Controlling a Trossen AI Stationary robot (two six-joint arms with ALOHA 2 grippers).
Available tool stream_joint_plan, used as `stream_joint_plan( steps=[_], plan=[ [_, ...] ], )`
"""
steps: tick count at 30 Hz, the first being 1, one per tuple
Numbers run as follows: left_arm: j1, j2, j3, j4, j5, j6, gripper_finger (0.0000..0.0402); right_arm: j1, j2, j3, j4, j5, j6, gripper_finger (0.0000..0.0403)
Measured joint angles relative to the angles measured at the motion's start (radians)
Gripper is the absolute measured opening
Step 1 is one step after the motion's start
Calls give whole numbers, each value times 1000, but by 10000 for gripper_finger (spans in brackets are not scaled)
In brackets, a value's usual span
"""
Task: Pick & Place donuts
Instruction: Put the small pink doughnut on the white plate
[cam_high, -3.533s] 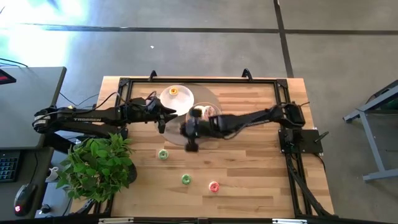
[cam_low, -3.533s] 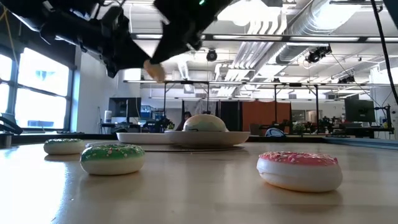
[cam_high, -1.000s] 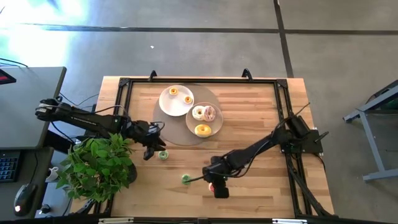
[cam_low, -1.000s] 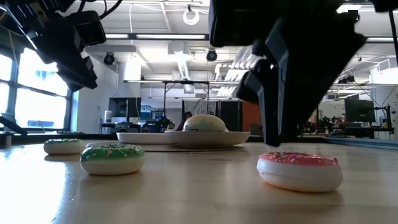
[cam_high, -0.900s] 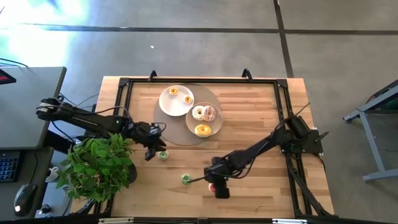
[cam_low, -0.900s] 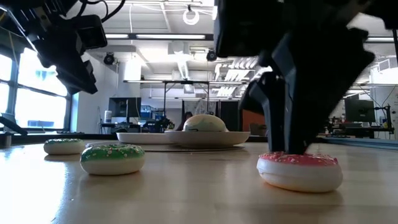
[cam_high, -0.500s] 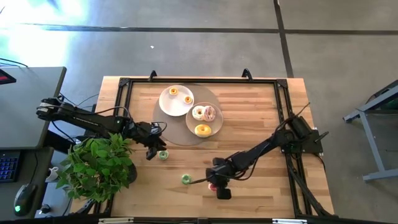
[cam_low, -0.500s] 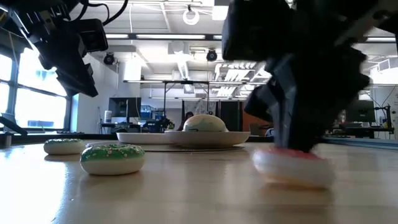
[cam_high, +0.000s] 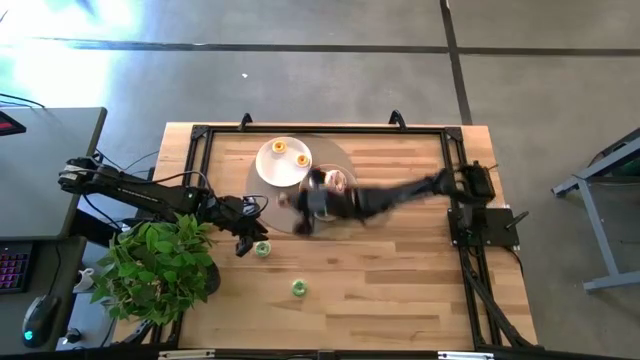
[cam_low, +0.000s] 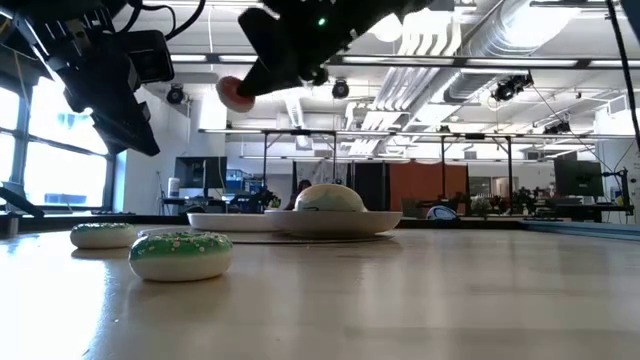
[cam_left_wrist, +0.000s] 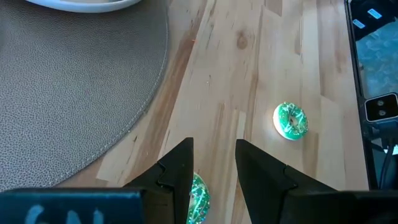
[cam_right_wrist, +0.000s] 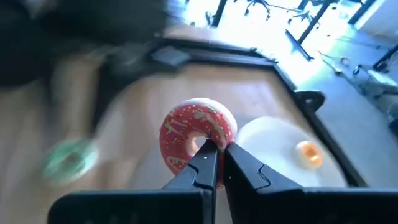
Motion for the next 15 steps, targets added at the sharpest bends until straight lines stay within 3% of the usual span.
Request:
stream_joint_plan(
  steps=[7, 15],
  plan=[
    [0, 0, 0, 0, -5, 4, 119, -297, 54, 82, -37, -325, 101, 6],
    [0, 0, 0, 0, -52, 13, 119, -379, 200, 79, -12, -401, 153, 5]
  ],
)
